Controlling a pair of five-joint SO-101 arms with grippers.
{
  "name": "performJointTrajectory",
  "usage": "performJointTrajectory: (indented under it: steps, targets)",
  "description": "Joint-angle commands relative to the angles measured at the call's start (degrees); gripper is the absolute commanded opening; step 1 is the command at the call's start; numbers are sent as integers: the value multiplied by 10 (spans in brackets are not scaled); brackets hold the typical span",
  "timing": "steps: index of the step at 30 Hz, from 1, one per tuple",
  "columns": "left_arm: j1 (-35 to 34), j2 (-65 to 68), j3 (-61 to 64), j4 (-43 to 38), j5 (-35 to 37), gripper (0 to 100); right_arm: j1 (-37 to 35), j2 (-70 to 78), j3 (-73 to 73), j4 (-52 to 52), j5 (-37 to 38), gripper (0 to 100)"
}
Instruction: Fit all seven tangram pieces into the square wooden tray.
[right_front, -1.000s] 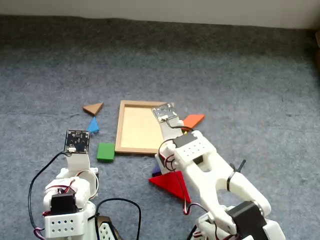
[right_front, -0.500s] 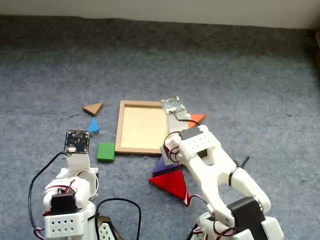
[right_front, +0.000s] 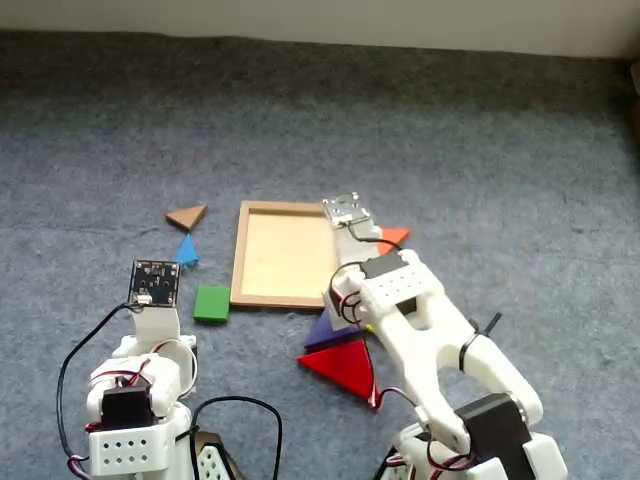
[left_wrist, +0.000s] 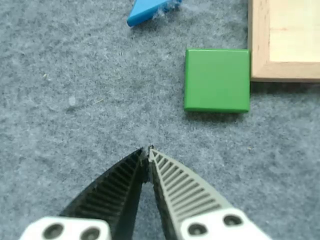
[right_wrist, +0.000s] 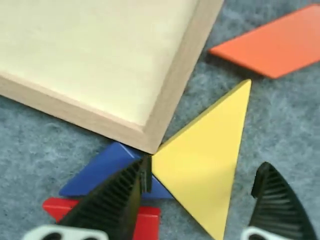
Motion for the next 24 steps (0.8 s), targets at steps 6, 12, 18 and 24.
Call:
performJointTrajectory:
  steps: [6,12,18,24]
  targets:
    - [-6,-6,12,3,-5,24,108,-5,-24,-7,26,319]
    - [-6,-6,12,3,-5,24,136,-11,-28,17,45,319]
    - [-6,-6,12,3,-5,24,108,-36,-77,58,40,319]
    - [-6,-6,12,3,-5,24,73,-52,-102,45,-44,319]
